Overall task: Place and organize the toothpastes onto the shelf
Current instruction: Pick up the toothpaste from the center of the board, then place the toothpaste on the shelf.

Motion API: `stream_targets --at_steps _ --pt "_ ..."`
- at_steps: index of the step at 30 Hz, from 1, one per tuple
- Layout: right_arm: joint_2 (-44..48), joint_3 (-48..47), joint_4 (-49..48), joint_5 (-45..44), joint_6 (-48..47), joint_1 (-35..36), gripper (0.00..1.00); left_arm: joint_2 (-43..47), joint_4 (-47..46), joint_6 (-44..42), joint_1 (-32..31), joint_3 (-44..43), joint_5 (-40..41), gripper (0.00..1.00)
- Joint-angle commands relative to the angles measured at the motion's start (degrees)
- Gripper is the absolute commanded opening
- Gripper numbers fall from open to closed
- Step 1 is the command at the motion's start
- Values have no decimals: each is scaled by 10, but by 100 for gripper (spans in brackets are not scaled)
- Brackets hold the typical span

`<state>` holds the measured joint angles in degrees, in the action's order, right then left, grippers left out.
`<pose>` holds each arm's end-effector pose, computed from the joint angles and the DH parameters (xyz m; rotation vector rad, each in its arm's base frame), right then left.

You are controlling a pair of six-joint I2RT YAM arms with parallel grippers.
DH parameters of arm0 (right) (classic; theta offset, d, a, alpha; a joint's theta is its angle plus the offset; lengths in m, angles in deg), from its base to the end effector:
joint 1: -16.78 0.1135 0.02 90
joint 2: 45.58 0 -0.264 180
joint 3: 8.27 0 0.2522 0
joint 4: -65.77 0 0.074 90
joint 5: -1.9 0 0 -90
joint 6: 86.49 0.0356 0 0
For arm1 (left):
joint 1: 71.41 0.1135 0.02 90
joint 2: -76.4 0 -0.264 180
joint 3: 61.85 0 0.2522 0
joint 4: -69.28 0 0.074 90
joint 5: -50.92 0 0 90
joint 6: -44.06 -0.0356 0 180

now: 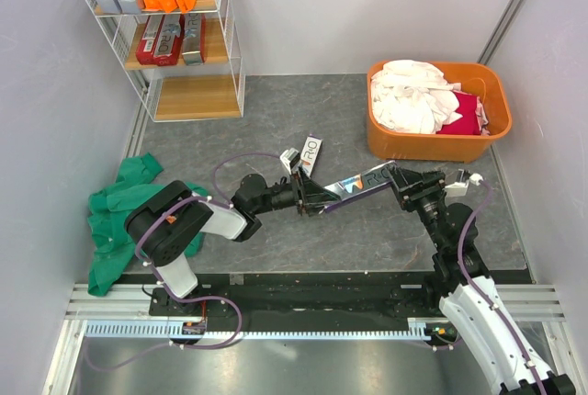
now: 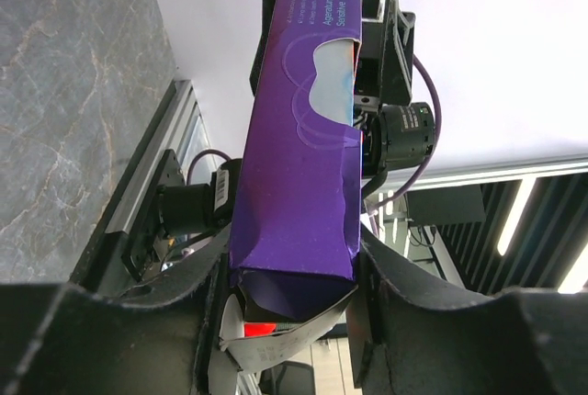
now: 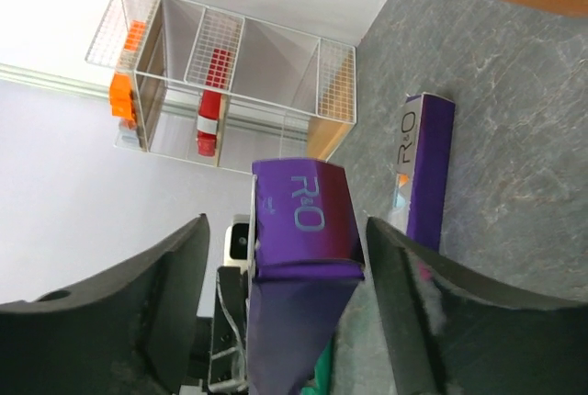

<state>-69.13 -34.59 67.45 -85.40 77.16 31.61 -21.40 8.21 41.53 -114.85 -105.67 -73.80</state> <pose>0.1344 0.0373 0.2333 0.7961 1.4952 1.2327 0.2087 -0.2255 0.1838 -0.0864 1.9596 -2.1443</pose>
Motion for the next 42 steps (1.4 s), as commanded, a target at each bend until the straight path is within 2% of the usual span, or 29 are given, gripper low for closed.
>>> stream_targets --at_steps 1,5,8,18,24,31,42 --pt "-5 3 -9 3 -3 1 83 0 -204 -17 18 -8 -5 34" --pt "-6 3 -8 3 -5 1 93 1 -205 -14 34 1 -10 33" --pt "-8 3 -5 4 -7 1 96 2 -204 -12 49 9 -17 33" --pt "-12 4 3 7 -11 2 96 40 -204 -4 143 73 -44 33" --pt "-17 7 5 10 -13 1 96 71 -205 3 240 125 -81 33" --pt "-26 13 6 13 -17 1 96 95 -204 7 385 174 -139 33" --pt "-54 13 -6 28 -22 1 98 107 -205 26 593 188 -203 33"
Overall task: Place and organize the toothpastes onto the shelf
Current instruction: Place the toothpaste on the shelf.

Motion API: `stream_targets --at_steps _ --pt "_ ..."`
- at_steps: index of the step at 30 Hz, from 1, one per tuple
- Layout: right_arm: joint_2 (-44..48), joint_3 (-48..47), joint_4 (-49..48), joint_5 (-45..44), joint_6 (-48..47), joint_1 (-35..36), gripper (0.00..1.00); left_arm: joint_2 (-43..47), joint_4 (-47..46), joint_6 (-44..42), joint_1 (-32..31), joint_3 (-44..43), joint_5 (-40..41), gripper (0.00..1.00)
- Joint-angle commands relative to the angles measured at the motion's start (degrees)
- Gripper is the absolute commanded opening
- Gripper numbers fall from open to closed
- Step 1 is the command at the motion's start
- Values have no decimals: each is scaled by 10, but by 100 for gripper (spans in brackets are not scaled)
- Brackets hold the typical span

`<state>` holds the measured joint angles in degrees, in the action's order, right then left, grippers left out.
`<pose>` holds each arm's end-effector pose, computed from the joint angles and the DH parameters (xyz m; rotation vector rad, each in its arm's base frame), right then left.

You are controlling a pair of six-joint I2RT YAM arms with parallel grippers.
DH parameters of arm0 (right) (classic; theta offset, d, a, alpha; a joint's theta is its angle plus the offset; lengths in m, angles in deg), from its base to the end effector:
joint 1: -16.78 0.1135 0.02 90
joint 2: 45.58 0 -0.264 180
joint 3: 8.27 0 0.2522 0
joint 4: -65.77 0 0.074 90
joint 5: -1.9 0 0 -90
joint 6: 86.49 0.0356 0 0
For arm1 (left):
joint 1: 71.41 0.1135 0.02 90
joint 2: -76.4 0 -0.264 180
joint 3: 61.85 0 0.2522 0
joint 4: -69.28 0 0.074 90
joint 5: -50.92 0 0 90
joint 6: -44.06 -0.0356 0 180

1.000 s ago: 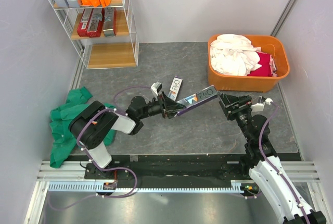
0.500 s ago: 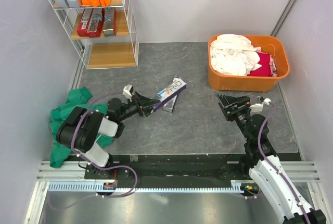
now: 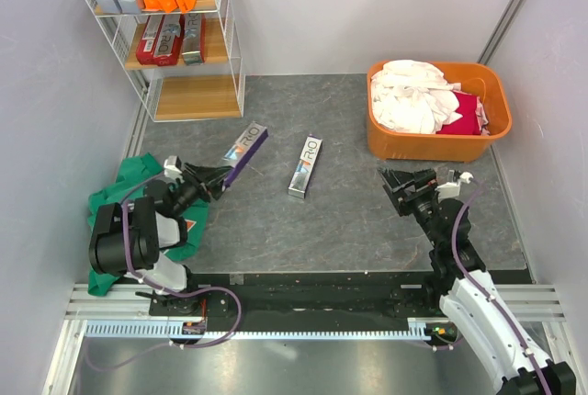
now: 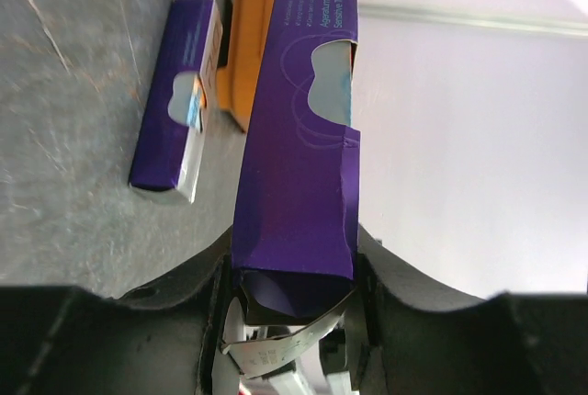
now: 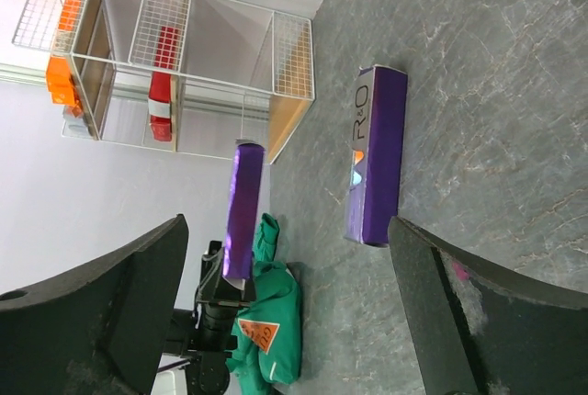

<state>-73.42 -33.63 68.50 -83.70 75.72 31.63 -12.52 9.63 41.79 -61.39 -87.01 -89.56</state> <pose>0.1419 0.0405 0.2159 0.8126 1.6178 1.1880 0.2243 0.0117 0.1443 -0.8233 1.7508 -1.6849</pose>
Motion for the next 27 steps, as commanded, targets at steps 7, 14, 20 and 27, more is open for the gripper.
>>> stream_targets --at_steps 7,14,20,27 --pt "-30 5 -27 18 -7 1 98 14 -215 27 152 -3 -57 33" --pt "-36 3 -29 19 -7 1 98 16 -91 -19 171 -45 -14 33" --pt "-49 3 -34 22 -12 1 98 38 148 -119 171 -132 63 34" --pt "-76 -4 -52 35 -13 0 98 -47 197 -108 164 -234 100 33"
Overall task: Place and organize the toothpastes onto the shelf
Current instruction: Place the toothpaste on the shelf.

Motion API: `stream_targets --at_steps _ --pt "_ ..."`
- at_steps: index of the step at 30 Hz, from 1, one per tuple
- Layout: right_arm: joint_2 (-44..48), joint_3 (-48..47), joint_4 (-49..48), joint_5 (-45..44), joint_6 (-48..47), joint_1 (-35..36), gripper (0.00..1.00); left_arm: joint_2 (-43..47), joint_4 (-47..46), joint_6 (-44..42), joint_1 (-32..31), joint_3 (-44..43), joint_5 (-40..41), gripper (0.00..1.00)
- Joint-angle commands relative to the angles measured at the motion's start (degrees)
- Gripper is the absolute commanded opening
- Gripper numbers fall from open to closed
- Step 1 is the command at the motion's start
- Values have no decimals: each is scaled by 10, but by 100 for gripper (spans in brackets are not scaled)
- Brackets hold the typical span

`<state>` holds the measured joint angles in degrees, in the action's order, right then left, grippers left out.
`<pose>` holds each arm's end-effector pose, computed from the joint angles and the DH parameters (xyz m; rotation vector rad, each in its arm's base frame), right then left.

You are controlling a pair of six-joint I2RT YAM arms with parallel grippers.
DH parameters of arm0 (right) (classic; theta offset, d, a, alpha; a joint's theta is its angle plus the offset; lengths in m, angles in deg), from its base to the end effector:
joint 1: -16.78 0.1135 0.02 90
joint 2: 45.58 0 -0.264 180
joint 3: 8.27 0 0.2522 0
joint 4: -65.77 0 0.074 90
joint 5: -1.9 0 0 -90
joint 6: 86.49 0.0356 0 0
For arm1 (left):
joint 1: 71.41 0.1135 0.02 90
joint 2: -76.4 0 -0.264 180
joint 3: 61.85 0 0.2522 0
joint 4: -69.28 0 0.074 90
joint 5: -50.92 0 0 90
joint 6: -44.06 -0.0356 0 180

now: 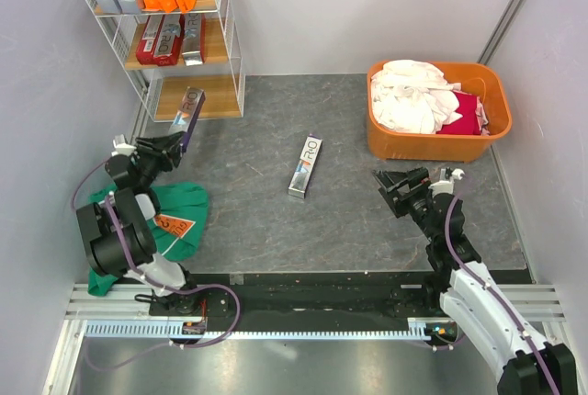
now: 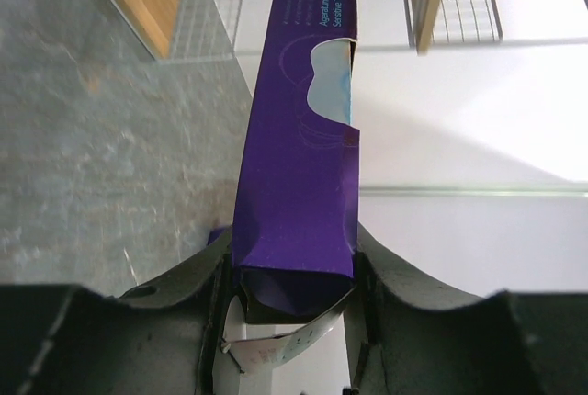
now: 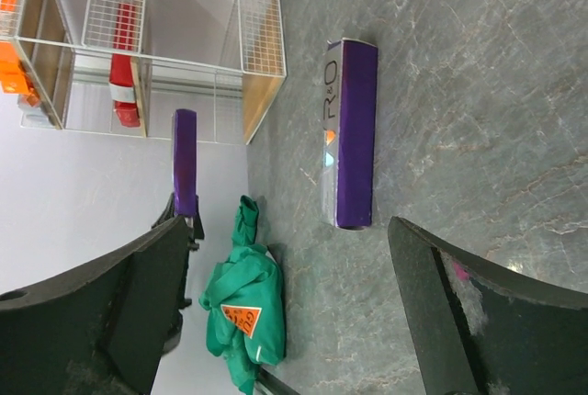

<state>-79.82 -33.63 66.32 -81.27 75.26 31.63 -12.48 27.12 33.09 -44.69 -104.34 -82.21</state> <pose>0.1524 0.0448 0.2052 0.8174 1.7096 1.1823 0.2686 0.1080 0.1875 -0.9704 1.5105 -1.2879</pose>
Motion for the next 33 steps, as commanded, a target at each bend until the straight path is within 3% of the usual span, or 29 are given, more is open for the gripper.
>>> stream_targets --at_steps 1,25,33 --pt "-15 -4 -33 12 -8 -1 98 -58 22 -18 -5 -81 26 33" --pt "-54 -12 -48 49 -14 -5 98 -269 116 19 -86 -305 171 32" --pt "-54 -16 -39 55 -20 -10 98 -323 229 -10 -129 -416 228 33"
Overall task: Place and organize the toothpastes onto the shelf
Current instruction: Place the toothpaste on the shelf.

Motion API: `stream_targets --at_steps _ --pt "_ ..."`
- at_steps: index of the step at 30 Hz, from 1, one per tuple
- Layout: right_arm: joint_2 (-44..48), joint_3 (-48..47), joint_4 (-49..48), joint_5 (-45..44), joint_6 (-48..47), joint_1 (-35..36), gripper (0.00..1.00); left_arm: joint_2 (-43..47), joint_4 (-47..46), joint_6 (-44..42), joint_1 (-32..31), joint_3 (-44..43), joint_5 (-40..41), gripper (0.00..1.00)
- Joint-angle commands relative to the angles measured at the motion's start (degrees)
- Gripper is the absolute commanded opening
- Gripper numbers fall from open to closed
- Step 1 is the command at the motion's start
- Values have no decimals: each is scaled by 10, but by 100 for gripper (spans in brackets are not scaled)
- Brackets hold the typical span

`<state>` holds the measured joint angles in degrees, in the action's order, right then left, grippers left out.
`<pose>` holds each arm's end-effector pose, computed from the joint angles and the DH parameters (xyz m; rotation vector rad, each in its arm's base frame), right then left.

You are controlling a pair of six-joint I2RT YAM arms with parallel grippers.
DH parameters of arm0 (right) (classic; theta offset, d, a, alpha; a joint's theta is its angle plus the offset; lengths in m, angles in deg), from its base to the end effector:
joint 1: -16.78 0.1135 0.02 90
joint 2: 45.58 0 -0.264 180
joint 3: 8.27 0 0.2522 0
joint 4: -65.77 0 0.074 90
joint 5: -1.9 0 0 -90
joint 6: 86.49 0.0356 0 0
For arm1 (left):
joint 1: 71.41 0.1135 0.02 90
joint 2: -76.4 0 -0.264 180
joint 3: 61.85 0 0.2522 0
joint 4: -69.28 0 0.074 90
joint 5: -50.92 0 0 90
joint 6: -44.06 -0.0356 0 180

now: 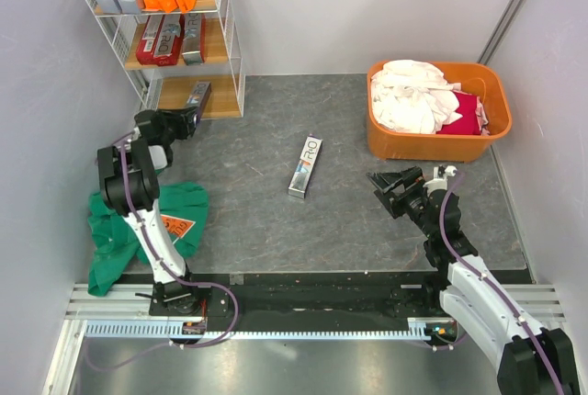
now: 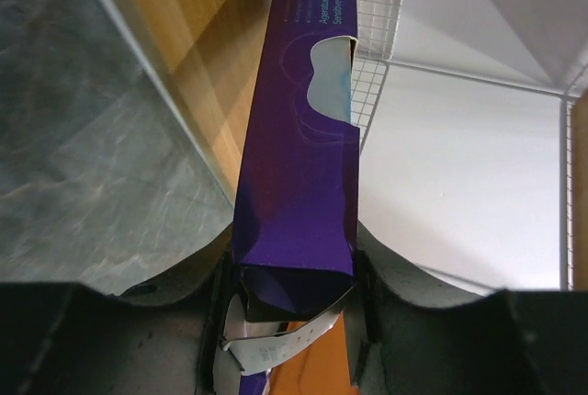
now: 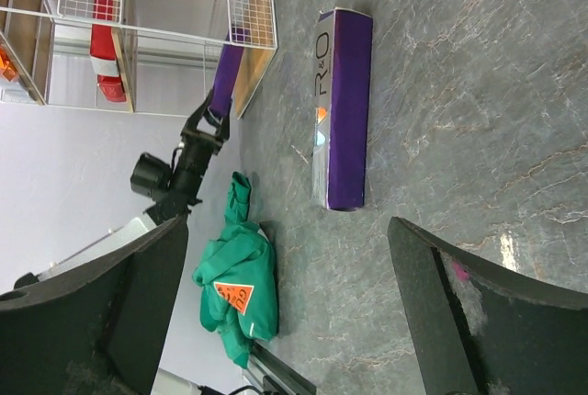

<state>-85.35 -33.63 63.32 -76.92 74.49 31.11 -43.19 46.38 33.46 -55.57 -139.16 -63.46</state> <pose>0.1610 0.0482 0.1970 0.7880 1.7876 1.2095 0.4248 0.1052 0.1381 -1.2887 1.5960 -1.1288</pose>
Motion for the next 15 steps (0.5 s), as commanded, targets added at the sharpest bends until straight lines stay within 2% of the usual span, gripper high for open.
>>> stream_targets --at_steps 1,6,9,10,11,12,15 --pt "3 -16 -8 12 -12 -4 98 -23 47 -15 -26 -90 54 34" --pt "7 -19 0 19 -21 -7 98 -80 107 -13 -34 -180 60 38" --pt "4 -19 1 25 -24 -10 98 -108 145 -29 -34 -218 41 45" --pt "3 -19 0 27 -23 -9 98 -113 149 -32 -34 -221 29 52" --pt "2 -19 0 28 -23 -10 98 -115 150 -37 -34 -221 26 65" --pt "0 -19 0 31 -24 -11 98 -115 150 -41 -34 -219 18 83" --pt "0 -19 -2 33 -23 -10 98 -110 145 -55 -36 -207 -1 91"
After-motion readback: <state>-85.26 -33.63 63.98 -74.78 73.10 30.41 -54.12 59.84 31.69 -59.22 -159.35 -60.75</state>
